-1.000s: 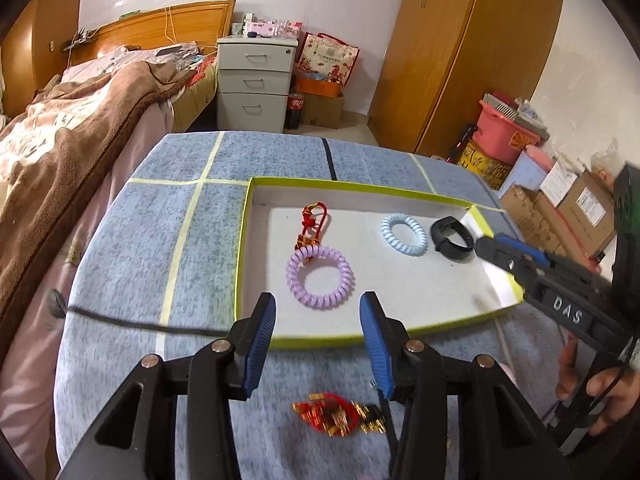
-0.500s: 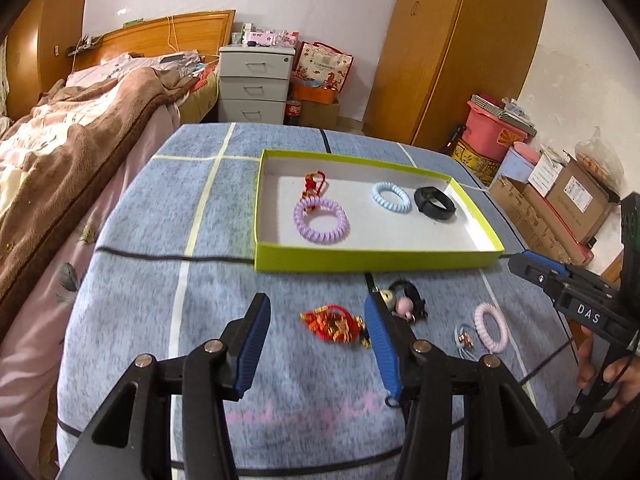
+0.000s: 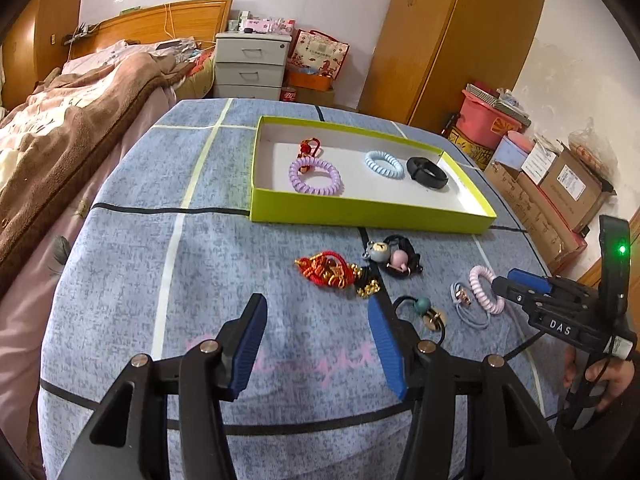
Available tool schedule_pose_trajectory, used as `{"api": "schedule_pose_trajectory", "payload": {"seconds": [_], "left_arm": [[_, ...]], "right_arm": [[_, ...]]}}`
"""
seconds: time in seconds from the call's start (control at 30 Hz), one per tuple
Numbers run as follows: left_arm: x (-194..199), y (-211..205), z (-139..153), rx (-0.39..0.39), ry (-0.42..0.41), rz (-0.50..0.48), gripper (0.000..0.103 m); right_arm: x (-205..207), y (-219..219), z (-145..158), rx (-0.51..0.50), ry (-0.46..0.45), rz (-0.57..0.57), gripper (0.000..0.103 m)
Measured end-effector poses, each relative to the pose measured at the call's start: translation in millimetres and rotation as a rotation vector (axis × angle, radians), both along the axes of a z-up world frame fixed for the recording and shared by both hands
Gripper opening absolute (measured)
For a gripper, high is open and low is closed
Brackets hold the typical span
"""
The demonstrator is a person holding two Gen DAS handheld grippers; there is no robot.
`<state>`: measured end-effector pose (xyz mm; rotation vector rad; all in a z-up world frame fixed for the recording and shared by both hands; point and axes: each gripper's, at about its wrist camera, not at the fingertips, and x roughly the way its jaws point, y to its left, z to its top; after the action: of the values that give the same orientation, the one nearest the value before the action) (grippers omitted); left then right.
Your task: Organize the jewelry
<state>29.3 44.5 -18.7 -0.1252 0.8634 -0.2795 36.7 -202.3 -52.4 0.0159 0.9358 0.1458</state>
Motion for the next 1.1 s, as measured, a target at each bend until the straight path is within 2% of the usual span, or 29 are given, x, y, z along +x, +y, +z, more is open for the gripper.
{"api": "schedule_pose_trajectory", "payload": {"seconds": [0.37, 0.43, 0.47, 0.6, 1.1], "left_arm": [[-5.1, -0.7, -1.8, -0.002, 0.012, 0.001, 0.055], [-5.8, -3.1, -1.1, 0.001, 0.011, -0.004, 0.055], [-6.1, -4.3, -0.9, 0.002, 0.012, -0.007, 0.055], [-6.1, -11.2, 0.1, 0.012, 0.014, -0.018, 0.055], [-8.8, -66.7, -1.0, 0.033, 0.022, -0.161, 0.055]], "right_arm": [[-4.5, 10.1, -3.2, -0.050, -0.001, 0.007, 0.043], [-5.1, 10.9, -2.9, -0.058, -0.003, 0.002, 0.022], [-5.8, 10.0, -2.6, -0.058, -0.004, 0.000, 0.018], [-6.5, 5.9, -2.3, -0.042, -0.002, 0.003, 0.011], [-15.5, -21.2, 8.2, 0.054, -0.044, -0.055, 0.009]]}}
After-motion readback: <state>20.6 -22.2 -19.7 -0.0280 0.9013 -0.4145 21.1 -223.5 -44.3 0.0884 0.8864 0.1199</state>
